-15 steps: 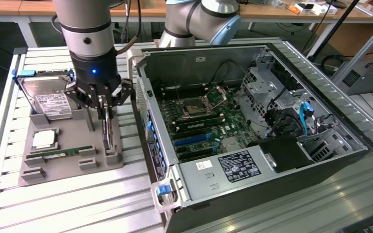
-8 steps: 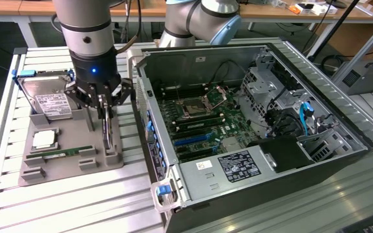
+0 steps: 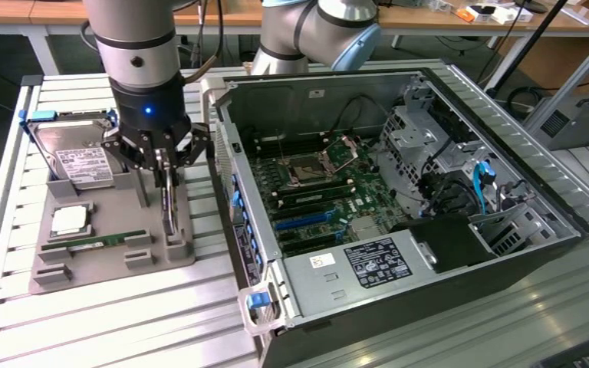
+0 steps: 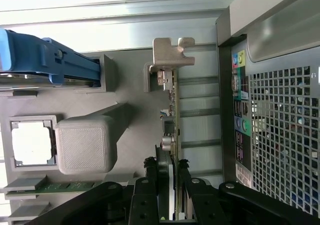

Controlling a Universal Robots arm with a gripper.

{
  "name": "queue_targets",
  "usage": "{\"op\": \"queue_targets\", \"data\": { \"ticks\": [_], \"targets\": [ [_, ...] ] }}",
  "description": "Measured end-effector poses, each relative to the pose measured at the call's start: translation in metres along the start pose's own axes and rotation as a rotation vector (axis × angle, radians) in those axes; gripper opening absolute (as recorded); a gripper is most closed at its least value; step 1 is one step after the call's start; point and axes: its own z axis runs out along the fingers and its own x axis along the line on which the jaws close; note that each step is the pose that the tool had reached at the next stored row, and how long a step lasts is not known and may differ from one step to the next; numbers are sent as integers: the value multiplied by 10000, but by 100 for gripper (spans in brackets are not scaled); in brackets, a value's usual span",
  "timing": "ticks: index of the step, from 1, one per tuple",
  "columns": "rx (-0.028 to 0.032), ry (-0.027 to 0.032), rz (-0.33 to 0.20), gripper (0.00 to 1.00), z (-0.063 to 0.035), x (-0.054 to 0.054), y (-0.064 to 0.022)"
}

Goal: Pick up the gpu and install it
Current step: 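Pick up the gpu and move the gpu toward the slot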

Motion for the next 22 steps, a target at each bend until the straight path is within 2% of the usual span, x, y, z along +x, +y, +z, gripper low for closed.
{"op": "queue_targets", "data": {
  "ticks": [18,20,22],
  "targets": [
    [0,0,0,27,-66,-2,-2],
    [0,1,0,27,-121,-4,-4],
    [0,0,0,27,-124,-4,-4]
  ]
}}
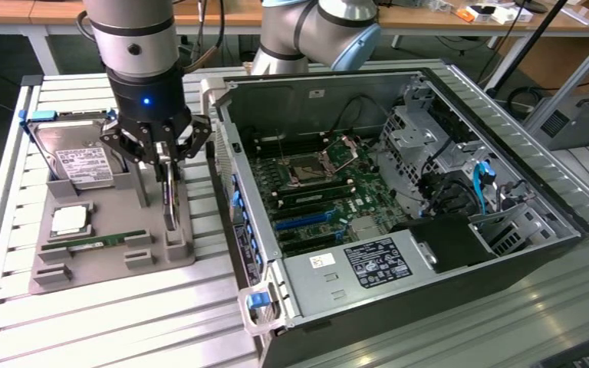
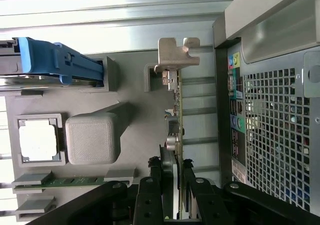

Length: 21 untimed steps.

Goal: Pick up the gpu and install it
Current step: 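Pick up the gpu and move the gpu toward the slot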

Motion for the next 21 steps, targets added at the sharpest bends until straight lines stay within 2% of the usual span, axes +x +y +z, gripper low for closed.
{"op": "queue_targets", "data": {
  "ticks": [21],
  "targets": [
    [0,0,0,27,-61,-2,-2]
  ]
}}
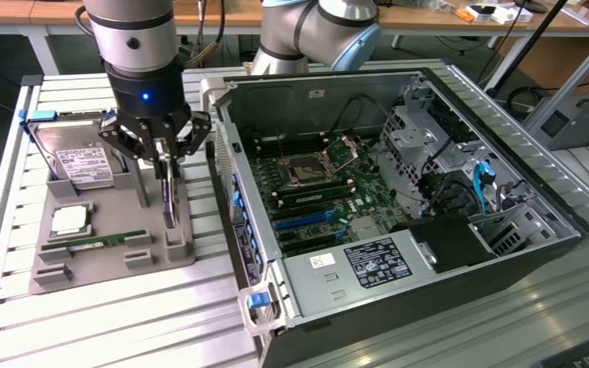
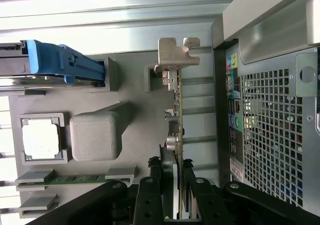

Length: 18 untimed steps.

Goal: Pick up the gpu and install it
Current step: 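Pick up the gpu and move the gpu toward the slot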

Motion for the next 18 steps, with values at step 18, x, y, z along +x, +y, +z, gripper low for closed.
{"op": "queue_targets", "data": {
  "ticks": [18],
  "targets": [
    [0,0,0,27,-106,-3,-3]
  ]
}}
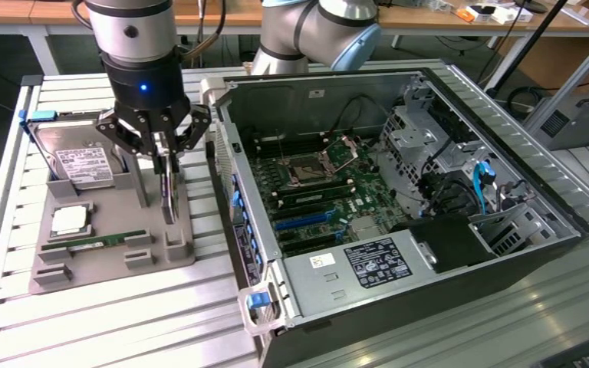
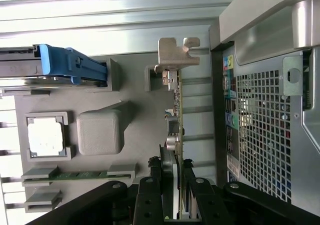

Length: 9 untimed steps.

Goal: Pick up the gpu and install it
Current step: 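Pick up the gpu and move the gpu toward the slot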

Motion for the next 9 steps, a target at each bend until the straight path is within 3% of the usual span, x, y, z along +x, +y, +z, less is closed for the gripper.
{"op": "queue_targets", "data": {
  "ticks": [9],
  "targets": [
    [1,2,0,27,-23,-1,-1]
  ]
}}
